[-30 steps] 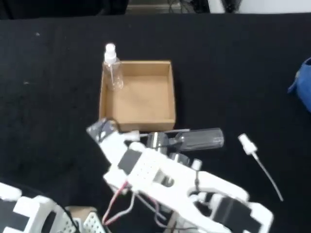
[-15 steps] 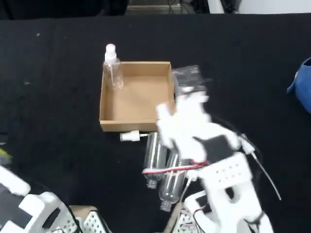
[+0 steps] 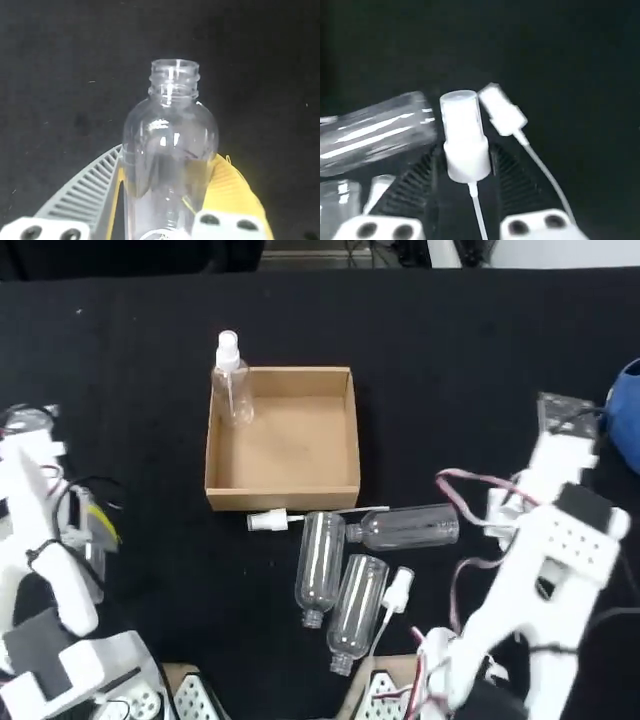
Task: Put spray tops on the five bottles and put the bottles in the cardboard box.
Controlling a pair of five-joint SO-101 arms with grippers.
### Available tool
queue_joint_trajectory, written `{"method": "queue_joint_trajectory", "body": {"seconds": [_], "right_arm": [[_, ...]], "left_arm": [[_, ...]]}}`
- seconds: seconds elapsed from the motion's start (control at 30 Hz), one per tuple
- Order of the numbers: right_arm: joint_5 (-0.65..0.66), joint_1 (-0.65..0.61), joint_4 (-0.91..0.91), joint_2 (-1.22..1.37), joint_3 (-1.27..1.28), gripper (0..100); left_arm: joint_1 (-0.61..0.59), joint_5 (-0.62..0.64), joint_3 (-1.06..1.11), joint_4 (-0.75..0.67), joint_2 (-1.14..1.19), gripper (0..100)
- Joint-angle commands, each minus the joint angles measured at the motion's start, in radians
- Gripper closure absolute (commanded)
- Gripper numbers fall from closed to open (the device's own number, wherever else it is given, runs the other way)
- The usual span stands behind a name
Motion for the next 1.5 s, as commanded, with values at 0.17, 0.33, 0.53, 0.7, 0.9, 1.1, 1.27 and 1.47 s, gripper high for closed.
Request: {"method": "queue_joint_trajectory", "body": {"seconds": [0.17,0.33,0.53,0.7,0.9,1.1,1.27,1.47], "right_arm": [[0.104,0.098,-0.081,0.096,-0.064,98.7],[0.101,0.098,-0.078,0.096,-0.064,98.7],[0.101,0.098,-0.078,0.09,-0.036,98.7],[0.101,0.098,-0.086,0.09,0.001,98.7],[0.101,0.095,-0.086,0.09,-0.004,98.7],[0.1,-0.003,-0.086,0.09,0.002,98.7],[0.026,-0.063,-0.086,0.09,-0.001,98.7],[-0.011,-0.08,-0.087,0.09,-0.004,98.7]], "left_arm": [[-0.004,-0.143,0.038,-0.112,0.186,84],[-0.077,-0.298,-0.136,-0.011,0.282,76],[-0.085,-0.485,-0.453,0.216,0.365,77],[-0.039,-0.546,-0.53,0.247,0.496,77],[-0.028,-0.54,-0.521,0.112,0.611,77],[-0.028,-0.54,-0.496,0.094,0.614,77],[-0.082,-0.546,-0.492,0.086,0.623,94],[-0.14,-0.54,-0.576,0.092,0.623,95]]}}
